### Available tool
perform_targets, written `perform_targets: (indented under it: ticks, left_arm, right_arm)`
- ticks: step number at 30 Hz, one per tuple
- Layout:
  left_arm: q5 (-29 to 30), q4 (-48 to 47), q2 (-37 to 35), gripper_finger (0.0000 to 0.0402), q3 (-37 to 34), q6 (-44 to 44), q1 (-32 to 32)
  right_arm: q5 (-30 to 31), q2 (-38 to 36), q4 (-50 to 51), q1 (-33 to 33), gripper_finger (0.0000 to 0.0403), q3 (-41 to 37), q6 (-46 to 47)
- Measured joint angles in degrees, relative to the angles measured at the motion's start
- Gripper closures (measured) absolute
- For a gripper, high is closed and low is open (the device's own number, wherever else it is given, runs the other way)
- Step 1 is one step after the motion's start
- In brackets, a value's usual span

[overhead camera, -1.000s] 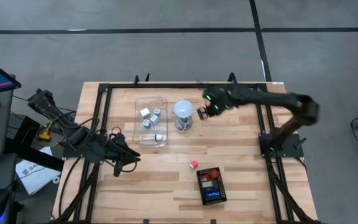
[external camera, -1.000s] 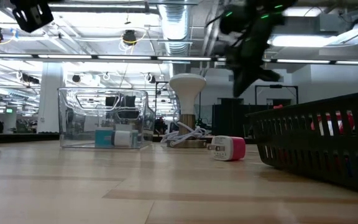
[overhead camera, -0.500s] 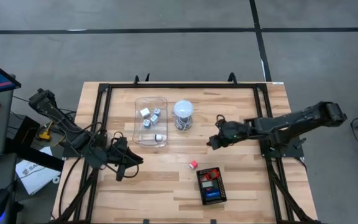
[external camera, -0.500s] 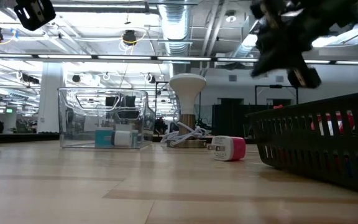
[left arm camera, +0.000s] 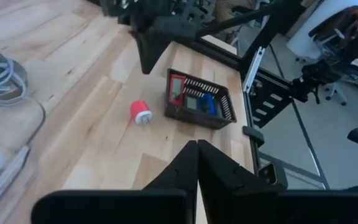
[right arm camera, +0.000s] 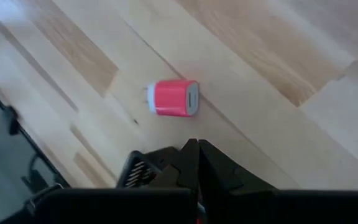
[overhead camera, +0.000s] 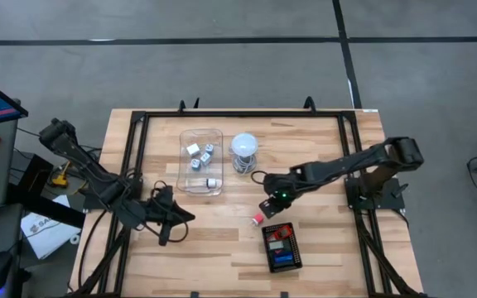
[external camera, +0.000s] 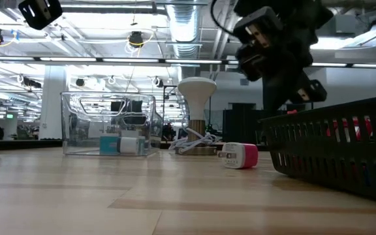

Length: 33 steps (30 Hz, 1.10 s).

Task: Pick & Place Office items
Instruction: Put the pink charger adapter into the transparent bin

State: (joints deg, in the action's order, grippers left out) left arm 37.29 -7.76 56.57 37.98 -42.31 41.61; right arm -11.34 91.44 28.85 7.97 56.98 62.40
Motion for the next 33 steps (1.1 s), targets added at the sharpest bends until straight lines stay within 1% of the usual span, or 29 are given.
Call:
perform_targets:
  ticks: [6, 13, 17, 20, 23, 25, 27, 31, 33]
  left_arm:
    - [0.08, 2.5, 2.2, 0.04, 0.0, 0.05, 0.78]
    - [0.03, 4.2, 3.72, 0.04, 0.0, 0.62, 0.89]
    - [0.03, 4.71, 3.84, 0.04, 0.0, 1.55, 0.86]
    - [-0.28, 5.06, 3.83, 0.04, 0.0, 1.85, 0.84]
    - [-2.68, 6.11, 3.84, 0.0397, 0.0, 4.89, 0.56]
    - [-4.46, 6.94, 4.57, 0.0387, 0.0, 6.96, -0.3]
    - [-7.2, 7.04, 5.74, 0.0369, 0.0, 8.81, -1.48]
    - [-14.72, 9.06, 11.17, 0.0309, 0.07, 11.39, -4.39]
    - [-16.12, 11.93, 15.11, 0.0274, -0.07, 14.8, -4.97]
  right_arm:
    - [-2.23, 2.56, -0.17, -0.71, 0.0403, 1.28, -1.44]
    - [-1.98, 2.65, 0.56, -1.89, 0.0403, 0.84, -2.27]
    - [-2.07, 3.78, -0.91, -2.52, 0.0403, 0.75, -2.83]
    - [-0.01, 3.54, -2.39, -1.42, 0.0403, 0.9, -1.65]
    - [4.04, 1.69, -2.99, 0.19, 0.0403, 0.72, -0.48]
    - [7.1, -0.35, -4.46, 1.65, 0.0403, 0.88, -0.42]
    - [10.03, -2.21, -4.9, 3.13, 0.0403, 0.88, 0.4]
    - [15.44, -6.08, -3.48, 6.26, 0.0403, 0.82, 3.46]
    - [18.28, -7.65, -2.79, 7.76, 0.0403, 0.82, 5.34]
